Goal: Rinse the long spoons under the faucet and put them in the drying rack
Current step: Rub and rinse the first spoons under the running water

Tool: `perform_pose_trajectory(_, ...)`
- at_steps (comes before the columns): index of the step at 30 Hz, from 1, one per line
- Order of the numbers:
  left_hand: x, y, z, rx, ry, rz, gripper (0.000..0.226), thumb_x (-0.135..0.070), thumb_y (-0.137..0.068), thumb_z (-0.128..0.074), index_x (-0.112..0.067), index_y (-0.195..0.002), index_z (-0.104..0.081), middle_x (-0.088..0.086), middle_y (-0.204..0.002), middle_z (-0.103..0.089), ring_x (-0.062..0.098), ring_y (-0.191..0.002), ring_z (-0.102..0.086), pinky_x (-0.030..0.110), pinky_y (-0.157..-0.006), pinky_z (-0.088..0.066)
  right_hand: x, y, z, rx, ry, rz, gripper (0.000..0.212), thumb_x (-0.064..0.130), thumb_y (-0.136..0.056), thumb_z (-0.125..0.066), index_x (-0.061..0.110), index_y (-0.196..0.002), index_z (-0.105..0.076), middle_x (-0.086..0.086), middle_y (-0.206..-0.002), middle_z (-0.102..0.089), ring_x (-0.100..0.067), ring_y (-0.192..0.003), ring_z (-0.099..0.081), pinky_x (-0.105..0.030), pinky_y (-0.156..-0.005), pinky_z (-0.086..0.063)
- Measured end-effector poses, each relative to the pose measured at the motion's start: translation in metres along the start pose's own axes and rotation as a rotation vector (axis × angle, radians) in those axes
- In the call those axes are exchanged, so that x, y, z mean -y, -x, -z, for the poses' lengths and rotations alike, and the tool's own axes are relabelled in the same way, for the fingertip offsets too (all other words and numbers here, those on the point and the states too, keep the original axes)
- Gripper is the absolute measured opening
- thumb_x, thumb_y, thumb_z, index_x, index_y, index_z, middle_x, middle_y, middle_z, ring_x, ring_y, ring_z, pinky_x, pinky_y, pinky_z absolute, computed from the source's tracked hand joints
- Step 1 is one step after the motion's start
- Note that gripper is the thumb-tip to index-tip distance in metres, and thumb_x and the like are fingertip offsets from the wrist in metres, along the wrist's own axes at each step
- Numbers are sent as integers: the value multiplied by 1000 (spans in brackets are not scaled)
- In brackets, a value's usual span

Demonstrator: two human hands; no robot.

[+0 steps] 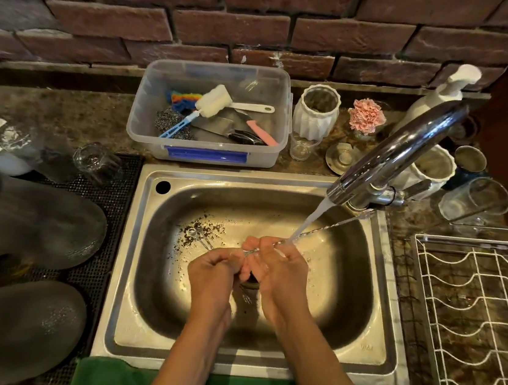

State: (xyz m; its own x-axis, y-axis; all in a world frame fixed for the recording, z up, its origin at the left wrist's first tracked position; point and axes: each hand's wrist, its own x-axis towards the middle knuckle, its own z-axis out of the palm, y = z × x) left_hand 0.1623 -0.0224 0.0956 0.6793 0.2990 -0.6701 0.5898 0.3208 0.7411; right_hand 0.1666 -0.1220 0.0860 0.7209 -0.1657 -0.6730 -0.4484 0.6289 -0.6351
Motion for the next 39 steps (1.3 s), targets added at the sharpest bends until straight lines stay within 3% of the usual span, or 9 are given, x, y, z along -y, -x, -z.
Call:
perform_pose_trajectory(2, -5, -3, 2, 6, 12, 2, 20, 12, -89, -61, 0, -77, -73, 9, -61, -68, 14, -54, -59, 26, -59, -57, 9, -2, 2, -21, -4, 8, 5, 3, -97, -59, 0, -97, -64, -19, -90, -77, -29, -86, -75, -41, -81, -61)
perform_pose_trajectory(6, -13, -11, 17, 16, -4, -36, 14, 7, -91, -61, 3, -84, -72, 10, -62, -64, 17, -56, -55, 25, -58, -56, 33, -13, 14, -130, -227, 44, 13, -2, -98, -53, 3, -89, -60, -14, -79, -78, -22, -73, -77, -31, -66, -64)
perform_pose_trajectory(12, -2, -8, 10, 65, -45, 15, 13, 6, -91, -62, 2, -87, -73, 11, -69, -70, 13, -57, -62, 32, -69, -60, 8, -6, 9, -54, 40, -27, 6, 9, -95, -64, 4, -98, -67, -19, -96, -77, -31, -89, -76, -43, -80, -61)
perform_pose_trajectory(17, -5, -23, 37, 47, 31, -104, 13, 1, -90, -64, -5, -87, -75, 5, -70, -74, 11, -61, -67, 22, -62, -59, 36, -15, 43, -144, -132, 16, 11, 11, -95, -62, 1, -93, -67, -20, -86, -75, -24, -74, -74, -28, -64, -63)
perform_pose_trajectory(21, 3, -18, 21, 31, 341, 66, 19, -5, -81, -70, -2, -100, -73, 12, -88, -78, 18, -80, -76, 23, -69, -61, 31, -13, 45, -135, -176, -20, 7, 3, -94, -62, -1, -94, -67, -21, -84, -75, -28, -81, -76, -30, -69, -64)
perform_pose_trajectory(25, 17, 2, -17, 122, 378, 218, 15, -5, -88, -68, 0, -101, -72, 18, -99, -78, 26, -95, -76, 26, -70, -62, 20, -8, 46, -85, -159, 3, 11, 0, -95, -60, -1, -92, -70, -18, -83, -75, -23, -75, -75, -27, -65, -63)
perform_pose_trajectory(29, 23, 9, -44, 172, 347, 213, 16, 0, -90, -66, 6, -104, -69, 22, -101, -77, 30, -97, -76, 30, -79, -62, 24, -6, 56, -48, -108, 34, 11, 0, -93, -61, 0, -91, -72, -15, -80, -74, -19, -68, -72, -25, -60, -60)
perform_pose_trajectory(34, 15, -5, -44, 91, 559, 283, 21, 4, -88, -65, 5, -108, -68, 19, -95, -78, 29, -91, -77, 31, -73, -63, 45, -16, 78, -99, -153, 112, 12, 1, -92, -61, 5, -89, -72, -9, -78, -71, -16, -68, -65, -23, -63, -58)
perform_pose_trajectory(39, 18, 12, -68, 205, 494, 274, 11, 3, -87, -66, 2, -94, -74, 23, -101, -76, 29, -94, -76, 29, -73, -62, 37, -14, 74, -29, -141, 123, 14, 0, -92, -61, 4, -89, -74, -11, -84, -73, -18, -74, -70, -26, -69, -61)
